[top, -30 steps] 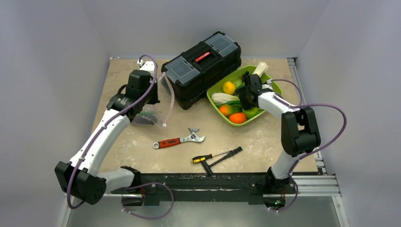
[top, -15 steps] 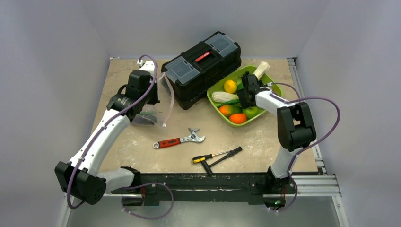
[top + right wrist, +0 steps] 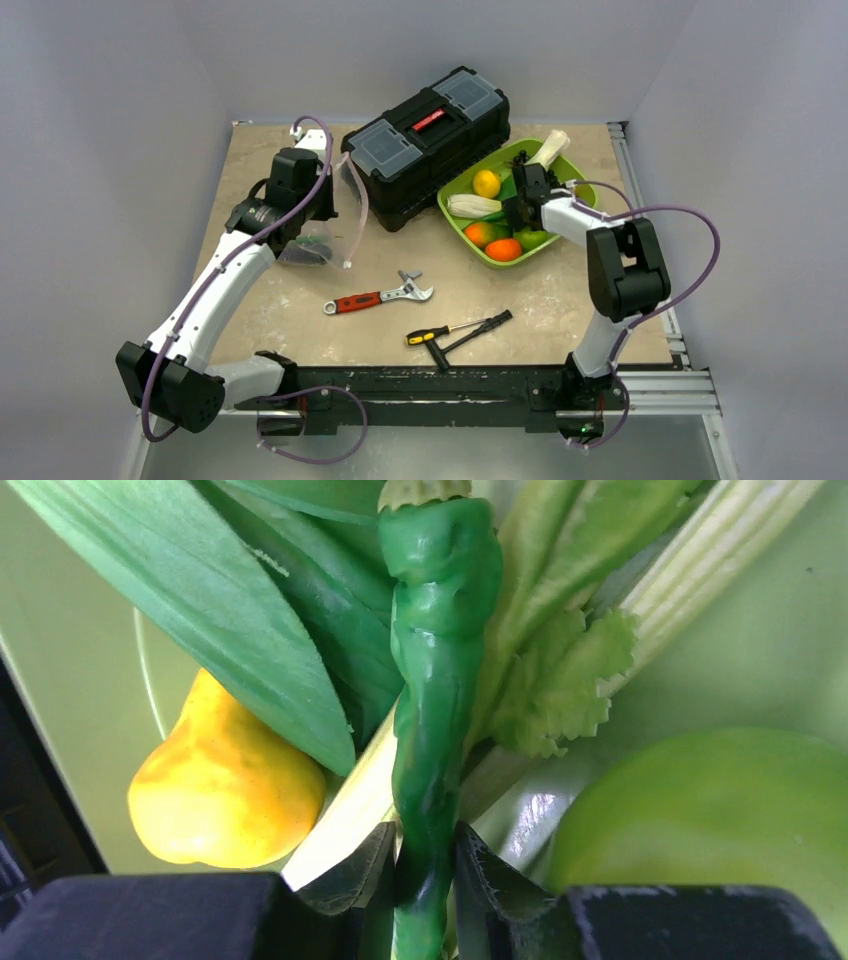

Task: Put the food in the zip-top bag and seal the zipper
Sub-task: Pick up the fake vegetable from the bin, then place the fake vegetable in the zipper food storage bag.

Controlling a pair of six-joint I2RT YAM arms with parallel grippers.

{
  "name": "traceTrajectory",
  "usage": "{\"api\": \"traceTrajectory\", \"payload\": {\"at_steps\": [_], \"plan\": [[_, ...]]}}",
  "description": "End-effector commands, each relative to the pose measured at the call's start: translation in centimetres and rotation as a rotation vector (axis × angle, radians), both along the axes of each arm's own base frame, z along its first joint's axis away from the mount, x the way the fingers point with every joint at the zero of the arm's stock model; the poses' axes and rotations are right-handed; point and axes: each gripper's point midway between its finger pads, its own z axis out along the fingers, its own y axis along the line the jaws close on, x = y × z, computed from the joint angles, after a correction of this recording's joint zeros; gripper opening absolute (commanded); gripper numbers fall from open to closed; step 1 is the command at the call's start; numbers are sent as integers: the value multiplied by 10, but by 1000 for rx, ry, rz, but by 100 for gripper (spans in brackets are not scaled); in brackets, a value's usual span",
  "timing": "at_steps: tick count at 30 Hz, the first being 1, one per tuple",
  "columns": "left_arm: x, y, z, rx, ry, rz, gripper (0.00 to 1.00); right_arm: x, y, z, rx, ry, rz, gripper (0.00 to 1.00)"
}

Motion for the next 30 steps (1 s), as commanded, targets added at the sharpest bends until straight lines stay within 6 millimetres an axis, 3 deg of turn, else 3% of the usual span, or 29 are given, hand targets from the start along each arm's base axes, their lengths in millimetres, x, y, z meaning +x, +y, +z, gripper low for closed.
{"api": "traceTrajectory", "payload": {"at_steps": [1, 6, 10, 15, 18, 23, 27, 30], "plan": [[5, 0, 18, -27, -62, 11, 0, 3, 10, 37, 63, -124, 36, 10], [5, 1, 19, -27, -63, 13, 0, 6, 7, 95, 40, -294, 77, 0], [4, 1, 21, -29, -68, 13, 0, 7, 6, 144, -40, -479, 178, 0], [4, 1, 24, -42, -75, 11, 0, -5, 56, 213, -128, -859, 533, 0], [4, 2, 25, -50, -75, 15, 0, -34, 103, 247, -184, -1071, 728, 0], [2, 5, 26, -48, -84, 25, 0, -103, 187, 286, -181, -1400, 991, 0], [0, 4, 29, -57, -92, 23, 0, -172, 228, 325, -248, -1784, 1043, 0], [-2, 5, 32, -62, -103, 23, 0, -189, 248, 334, -257, -1876, 1039, 0]]}}
